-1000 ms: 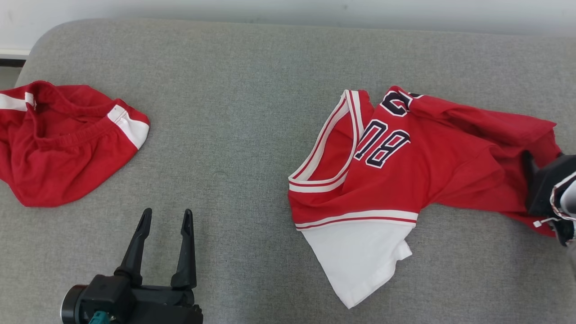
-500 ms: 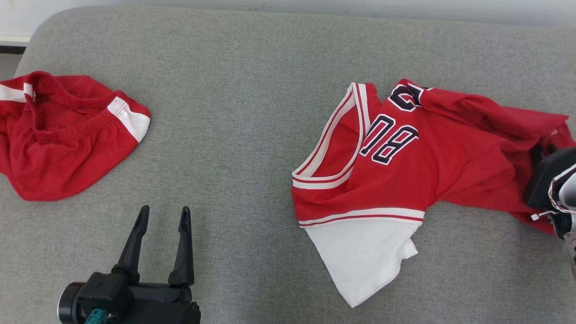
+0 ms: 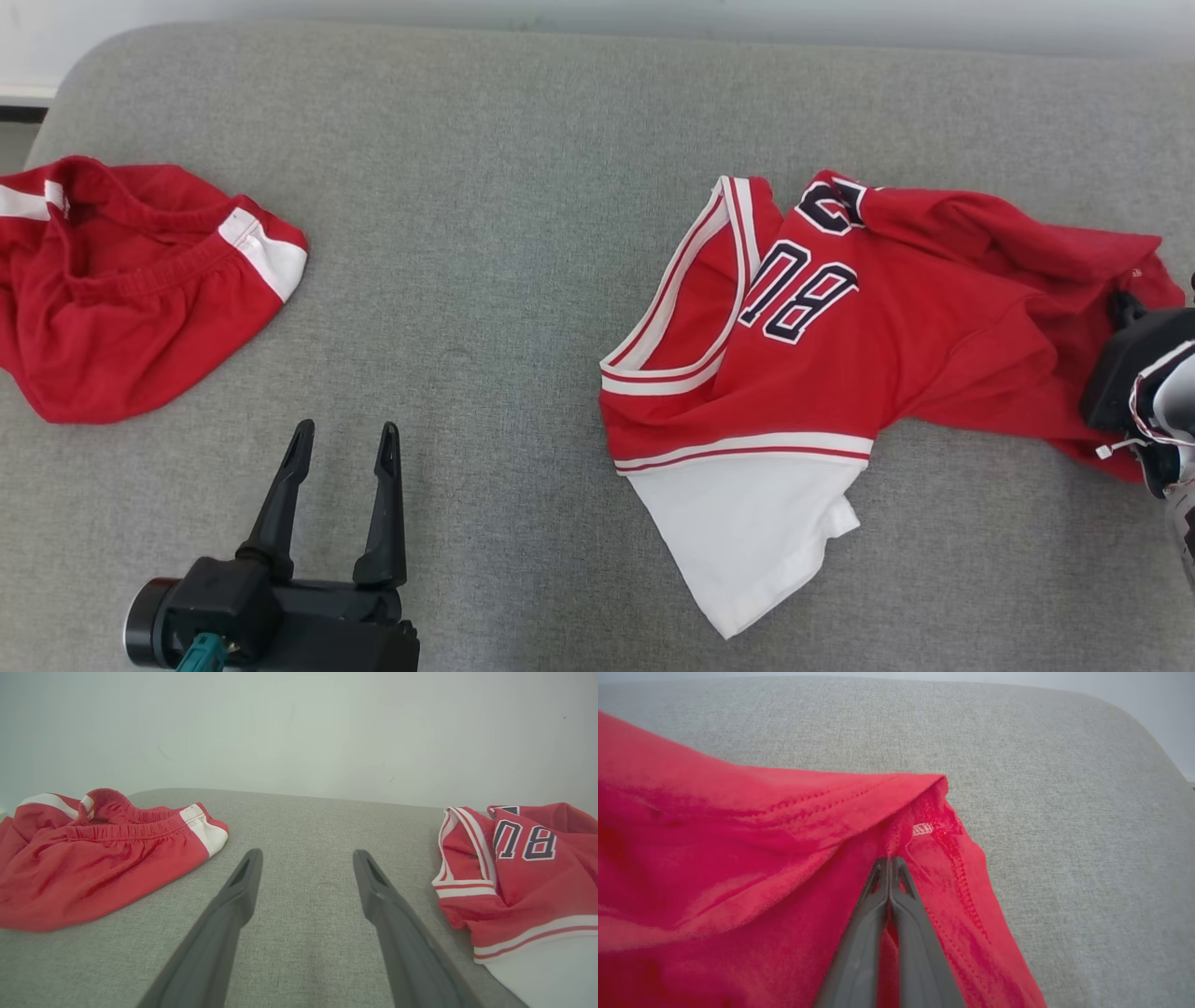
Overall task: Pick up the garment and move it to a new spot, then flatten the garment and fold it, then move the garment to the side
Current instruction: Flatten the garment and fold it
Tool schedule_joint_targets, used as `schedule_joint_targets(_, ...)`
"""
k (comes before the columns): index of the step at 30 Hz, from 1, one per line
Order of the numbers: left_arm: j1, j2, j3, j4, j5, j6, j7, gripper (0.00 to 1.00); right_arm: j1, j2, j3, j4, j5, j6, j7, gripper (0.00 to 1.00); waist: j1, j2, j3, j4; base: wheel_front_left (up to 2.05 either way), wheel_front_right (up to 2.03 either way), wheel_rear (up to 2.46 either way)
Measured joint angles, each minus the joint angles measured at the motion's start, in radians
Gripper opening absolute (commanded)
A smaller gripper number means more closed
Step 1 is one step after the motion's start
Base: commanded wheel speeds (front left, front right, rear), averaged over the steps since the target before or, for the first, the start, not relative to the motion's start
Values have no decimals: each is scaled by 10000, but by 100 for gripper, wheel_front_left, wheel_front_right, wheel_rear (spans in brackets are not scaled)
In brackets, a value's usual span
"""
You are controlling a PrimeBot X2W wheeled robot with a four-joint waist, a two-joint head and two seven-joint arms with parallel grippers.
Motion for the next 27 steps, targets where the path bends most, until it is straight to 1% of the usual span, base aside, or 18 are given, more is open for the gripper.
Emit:
schedule_joint_targets(5,113,0,33,8,-4,84,0,100,385,6,-165,-240,117,0,-571,0,-2,0,-227,-65,0,0,0)
schedule_joint_targets(8,165,-2,42,6,-23,100,0,100,617,27,-178,-414,194,0,-708,0,-2,0,-309,-141,0,0,0)
schedule_joint_targets(18,366,0,94,4,-31,174,0,100,1962,40,-416,-2046,382,0,-1175,0,-2,0,-716,-687,0,0,0)
schedule_joint_targets(21,386,-2,38,33,-48,174,0,100,2408,58,-675,-2487,380,0,-1018,0,-2,0,-890,-777,0,0,0)
schedule_joint_targets(27,568,-2,2,100,-90,169,0,100,3728,265,-1312,-3258,389,0,92,0,-2,-1,-1253,-817,0,0,0)
